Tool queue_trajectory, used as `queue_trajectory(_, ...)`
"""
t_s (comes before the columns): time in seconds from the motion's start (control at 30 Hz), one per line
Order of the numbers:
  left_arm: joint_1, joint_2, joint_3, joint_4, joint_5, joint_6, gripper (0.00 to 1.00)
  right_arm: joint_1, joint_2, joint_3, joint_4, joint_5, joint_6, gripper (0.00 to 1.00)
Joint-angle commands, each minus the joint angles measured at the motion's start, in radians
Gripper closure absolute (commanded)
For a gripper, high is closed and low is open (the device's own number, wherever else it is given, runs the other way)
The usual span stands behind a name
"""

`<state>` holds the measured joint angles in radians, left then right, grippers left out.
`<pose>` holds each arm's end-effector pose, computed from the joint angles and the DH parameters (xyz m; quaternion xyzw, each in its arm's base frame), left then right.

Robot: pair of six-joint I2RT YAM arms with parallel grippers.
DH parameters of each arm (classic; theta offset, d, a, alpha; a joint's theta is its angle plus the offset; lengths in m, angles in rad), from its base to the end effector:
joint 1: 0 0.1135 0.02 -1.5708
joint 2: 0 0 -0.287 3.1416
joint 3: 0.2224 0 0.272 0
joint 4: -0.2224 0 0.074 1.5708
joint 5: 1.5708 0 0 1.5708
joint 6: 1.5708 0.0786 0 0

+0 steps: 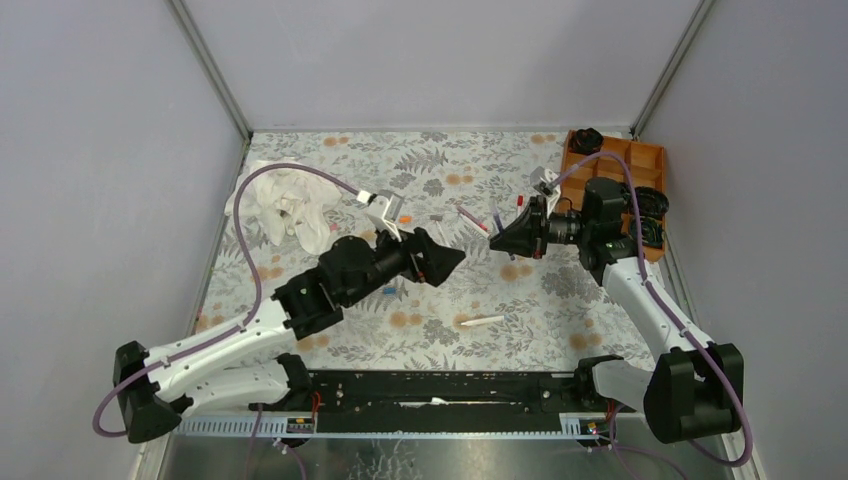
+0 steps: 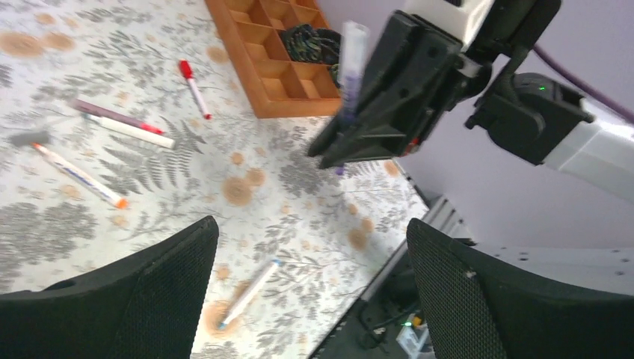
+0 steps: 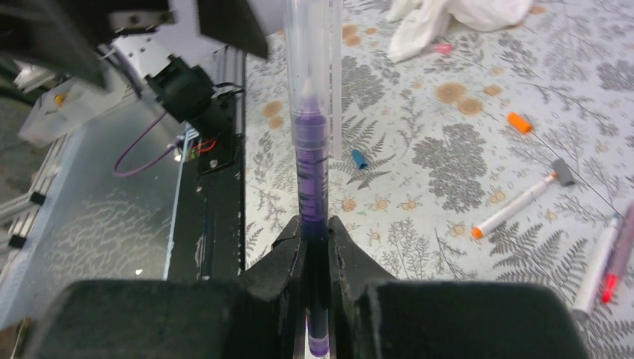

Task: Insert the pens into the pen caps
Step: Press the pen cap onto the pen, then place the pen at the center of the board.

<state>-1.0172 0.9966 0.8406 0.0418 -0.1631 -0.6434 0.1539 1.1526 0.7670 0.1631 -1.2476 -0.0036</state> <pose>0.1613 -0.2366 0.3553 0.0849 0.7409 -0.4487 0.4924 0.2538 0.1148 0.3097 -0.4134 0.6035 0.4931 0.4710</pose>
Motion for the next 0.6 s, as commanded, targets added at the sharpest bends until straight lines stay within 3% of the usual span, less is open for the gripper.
queue_trajectory(0.0, 0.090, -0.036, -0.032, -0.001, 0.101, 0.176, 0.01, -0.007, -0.002, 0.015, -0.114, -0.216, -0.258, 1.00)
queue_trajectory(0.1, 0.189, -0.025, 0.002, -0.050, 0.172, 0.212, 0.01, -0.010, 0.024, 0.078, -0.457, -0.255, -0.609, 1.00)
queue_trajectory(0.17, 0.290, -0.012, 0.021, -0.084, 0.246, 0.228, 0.01, -0.012, 0.044, 0.100, -0.525, -0.238, -0.670, 1.00)
queue_trajectory(0.23, 0.374, 0.006, 0.039, -0.104, 0.314, 0.248, 0.01, -0.015, 0.061, 0.091, -0.408, -0.116, -0.501, 1.00)
queue_trajectory(0.3, 0.447, 0.035, 0.071, -0.149, 0.364, 0.284, 0.01, -0.032, 0.085, 0.055, -0.214, 0.102, -0.250, 1.00)
queue_trajectory(0.43, 0.514, 0.102, 0.131, -0.244, 0.318, 0.389, 0.01, -0.079, 0.186, 0.080, -0.210, 0.482, -0.153, 1.00)
queue_trajectory(0.57, 0.523, 0.098, 0.083, -0.243, 0.219, 0.450, 0.01, -0.088, 0.260, 0.121, -0.218, 0.698, -0.089, 1.00)
